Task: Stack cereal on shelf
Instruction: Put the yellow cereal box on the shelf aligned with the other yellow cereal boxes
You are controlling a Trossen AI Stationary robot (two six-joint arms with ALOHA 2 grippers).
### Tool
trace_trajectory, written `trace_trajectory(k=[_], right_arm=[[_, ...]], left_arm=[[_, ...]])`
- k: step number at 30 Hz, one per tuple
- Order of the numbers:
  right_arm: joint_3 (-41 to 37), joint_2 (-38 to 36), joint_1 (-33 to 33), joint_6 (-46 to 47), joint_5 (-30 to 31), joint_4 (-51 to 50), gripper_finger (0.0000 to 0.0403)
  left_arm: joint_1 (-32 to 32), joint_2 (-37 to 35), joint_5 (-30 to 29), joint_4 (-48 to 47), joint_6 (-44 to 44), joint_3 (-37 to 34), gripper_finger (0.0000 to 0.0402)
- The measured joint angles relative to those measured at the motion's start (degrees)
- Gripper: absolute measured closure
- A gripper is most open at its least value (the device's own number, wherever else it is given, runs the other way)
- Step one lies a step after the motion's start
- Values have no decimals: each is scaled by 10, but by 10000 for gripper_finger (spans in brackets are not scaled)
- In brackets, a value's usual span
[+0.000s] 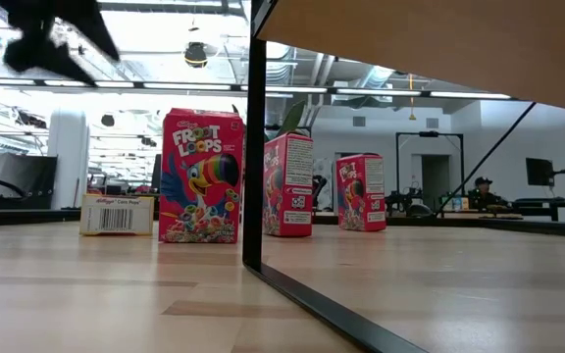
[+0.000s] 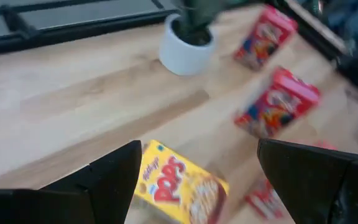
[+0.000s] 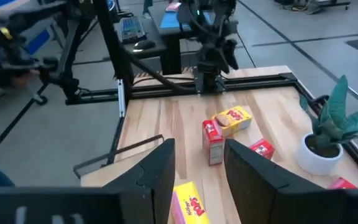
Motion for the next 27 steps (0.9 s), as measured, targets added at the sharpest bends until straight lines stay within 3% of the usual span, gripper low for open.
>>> trace_trajectory(k=[3,6,10,12,17,23,27], right_arm=[[0,2,-8,1,27,0,249],[0,8,-27,6,32,-1,254],[-7,15,-44,7,32,-4,262],[-17,15,-50,7,31,-5,265],[-26,20,-61,11,30,-10,274],[-26,20,-60,11,30,-10,280],[-26,20,-60,11,30,-12,280]], left_arm=[[33,-23,14,35,-10,-50,90],[54,-27,70,132,22,-92,90],[59,9,119,314,92,-140,100],[58,38,112,335,87,-148,118],[49,93,75,335,44,-148,208],[41,130,102,319,0,-148,365],[24,156,123,326,-20,-148,391]])
